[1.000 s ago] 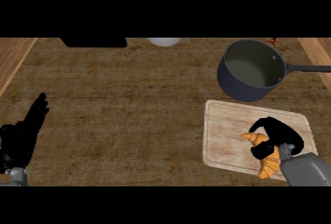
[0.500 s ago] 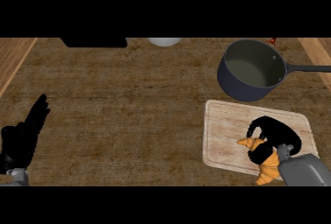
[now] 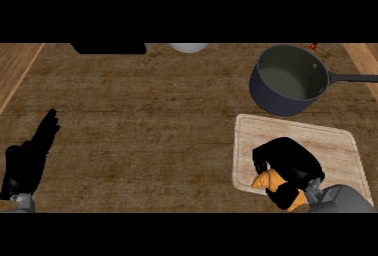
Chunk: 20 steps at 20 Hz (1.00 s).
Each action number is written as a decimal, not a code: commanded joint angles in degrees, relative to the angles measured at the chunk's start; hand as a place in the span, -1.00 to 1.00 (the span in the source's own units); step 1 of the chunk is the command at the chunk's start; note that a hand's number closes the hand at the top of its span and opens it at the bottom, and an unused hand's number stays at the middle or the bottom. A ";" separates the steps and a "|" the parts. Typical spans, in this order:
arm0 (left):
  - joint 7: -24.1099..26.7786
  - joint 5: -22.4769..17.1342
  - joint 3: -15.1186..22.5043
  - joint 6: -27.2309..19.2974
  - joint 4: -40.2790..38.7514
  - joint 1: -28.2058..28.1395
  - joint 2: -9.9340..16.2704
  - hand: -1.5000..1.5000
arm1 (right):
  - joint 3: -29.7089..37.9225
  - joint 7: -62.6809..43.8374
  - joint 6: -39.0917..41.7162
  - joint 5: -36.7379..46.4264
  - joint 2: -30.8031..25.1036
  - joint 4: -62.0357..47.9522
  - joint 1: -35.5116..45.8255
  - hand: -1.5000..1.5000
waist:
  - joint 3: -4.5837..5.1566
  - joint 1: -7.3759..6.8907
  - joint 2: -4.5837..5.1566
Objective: Pick the croissant from the cutting board and place it in the pot
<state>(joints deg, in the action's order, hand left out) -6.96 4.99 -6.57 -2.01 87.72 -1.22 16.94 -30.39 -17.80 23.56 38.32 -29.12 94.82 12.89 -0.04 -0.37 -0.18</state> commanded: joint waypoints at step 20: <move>0.96 1.02 -2.10 0.87 -1.27 0.40 -0.37 0.00 | 29.12 2.53 -13.53 -6.33 0.44 17.12 5.39 1.00 | 0.06 0.22 0.25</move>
<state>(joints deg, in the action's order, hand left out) -8.08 5.49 -7.88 -1.20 90.23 -2.78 16.76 -6.00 -15.34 8.44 36.04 -30.15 115.12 13.70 -0.01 0.08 -0.09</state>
